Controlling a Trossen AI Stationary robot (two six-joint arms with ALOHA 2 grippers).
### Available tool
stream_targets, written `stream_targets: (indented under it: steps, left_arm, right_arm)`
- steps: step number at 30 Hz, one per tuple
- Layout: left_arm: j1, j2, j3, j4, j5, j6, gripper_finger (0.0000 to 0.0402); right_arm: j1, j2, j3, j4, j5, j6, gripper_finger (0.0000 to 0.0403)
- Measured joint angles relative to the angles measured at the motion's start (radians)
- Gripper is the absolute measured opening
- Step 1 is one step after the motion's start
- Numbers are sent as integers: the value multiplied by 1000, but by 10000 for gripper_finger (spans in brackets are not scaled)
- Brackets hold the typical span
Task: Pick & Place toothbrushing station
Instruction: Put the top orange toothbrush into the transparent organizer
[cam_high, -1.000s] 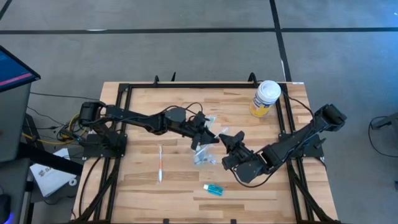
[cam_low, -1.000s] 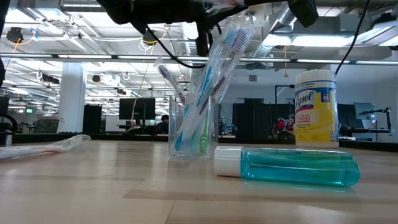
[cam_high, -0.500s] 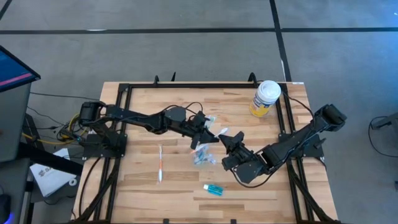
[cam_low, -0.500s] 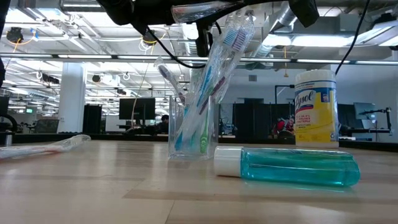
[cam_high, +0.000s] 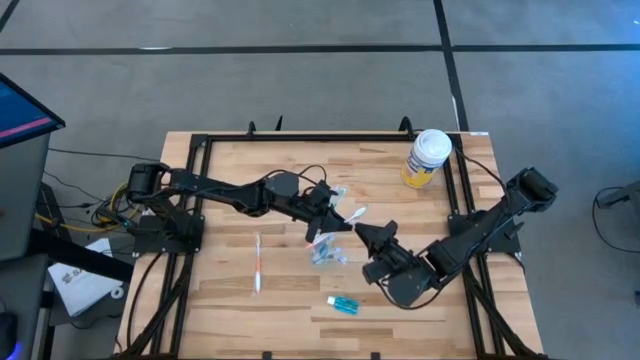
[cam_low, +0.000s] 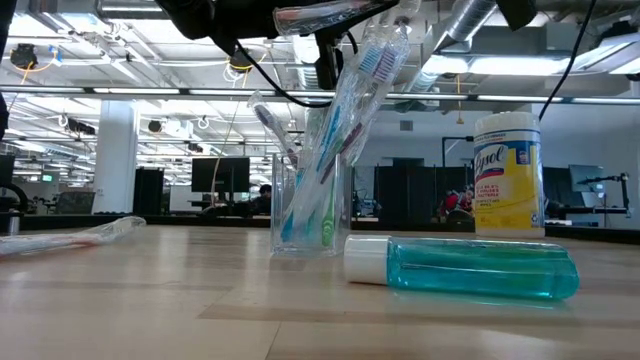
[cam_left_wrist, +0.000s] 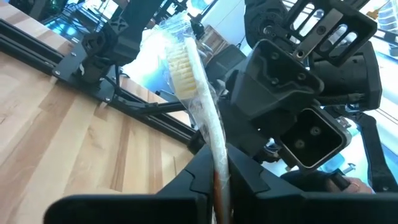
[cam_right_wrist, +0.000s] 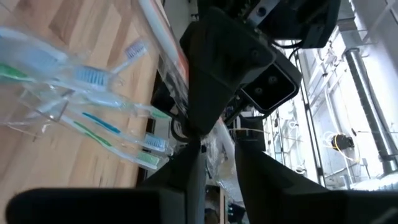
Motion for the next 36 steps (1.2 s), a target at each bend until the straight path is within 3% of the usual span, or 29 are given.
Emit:
stream_targets:
  steps: [10,25,36]
  left_arm:
    - [1,0,0,0,-7,60,14]
    - [-6,-69,-19,5,-73,172,10]
    - [-149,-177,-136,45,-348,332,12]
  right_arm:
    - [17,-1,0,-40,-1,109,93]
    - [63,-10,0,-323,-4,494,93]
    - [61,-10,0,-561,-3,831,93]
